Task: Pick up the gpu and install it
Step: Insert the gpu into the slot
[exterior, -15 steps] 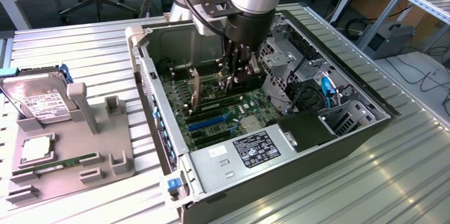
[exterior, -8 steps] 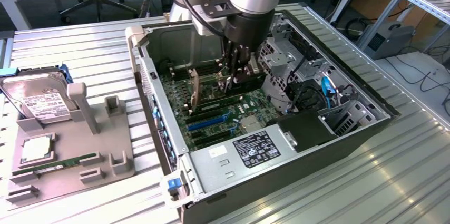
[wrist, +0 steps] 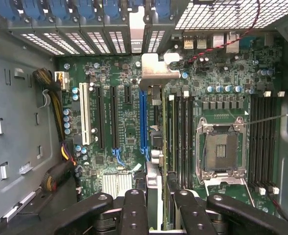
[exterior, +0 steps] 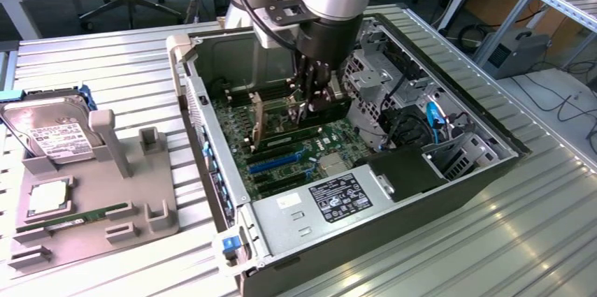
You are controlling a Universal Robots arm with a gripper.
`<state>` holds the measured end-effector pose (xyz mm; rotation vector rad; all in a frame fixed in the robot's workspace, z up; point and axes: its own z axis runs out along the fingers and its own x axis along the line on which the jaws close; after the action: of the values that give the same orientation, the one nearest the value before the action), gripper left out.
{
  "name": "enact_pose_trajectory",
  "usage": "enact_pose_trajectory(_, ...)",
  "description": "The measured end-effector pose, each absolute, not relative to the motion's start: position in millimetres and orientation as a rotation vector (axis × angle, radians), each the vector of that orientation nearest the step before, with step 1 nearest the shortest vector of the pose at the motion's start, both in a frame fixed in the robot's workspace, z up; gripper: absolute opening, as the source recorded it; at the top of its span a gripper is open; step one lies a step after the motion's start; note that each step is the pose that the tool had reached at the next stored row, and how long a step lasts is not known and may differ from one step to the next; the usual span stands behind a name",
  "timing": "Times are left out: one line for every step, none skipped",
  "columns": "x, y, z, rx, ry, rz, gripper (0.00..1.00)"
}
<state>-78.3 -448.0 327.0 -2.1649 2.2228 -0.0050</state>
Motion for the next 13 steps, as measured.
enact_pose_trajectory(-78.4,-448.0,326.8,-2.165,2.223,-0.005,0.27)
enact_pose_trajectory(-78.5,-448.0,326.7,-2.165,2.223,-0.005,0.27)
enact_pose_trajectory(-78.6,-448.0,326.5,-2.165,2.223,-0.005,0.27)
enact_pose_trajectory(-78.8,-448.1,326.3,-2.165,2.223,-0.005,0.27)
enact_pose_trajectory(-78.9,-448.1,326.3,-2.165,2.223,-0.005,0.27)
enact_pose_trajectory(-79.0,-448.1,326.1,-2.165,2.223,-0.005,0.27)
enact_pose_trajectory(-79.1,-448.1,326.0,-2.165,2.223,-0.005,0.27)
enact_pose_trajectory(-79.2,-448.1,325.9,-2.165,2.223,-0.005,0.27)
enact_pose_trajectory(-79.4,-448.1,325.8,-2.165,2.223,-0.005,0.27)
enact_pose_trajectory(-79.5,-448.1,325.7,-2.165,2.223,-0.005,0.27)
enact_pose_trajectory(-79.6,-448.1,325.6,-2.165,2.223,-0.005,0.27)
enact_pose_trajectory(-79.7,-448.1,325.5,-2.165,2.223,-0.005,0.27)
enact_pose_trajectory(-79.9,-448.1,325.3,-2.165,2.223,-0.005,0.27)
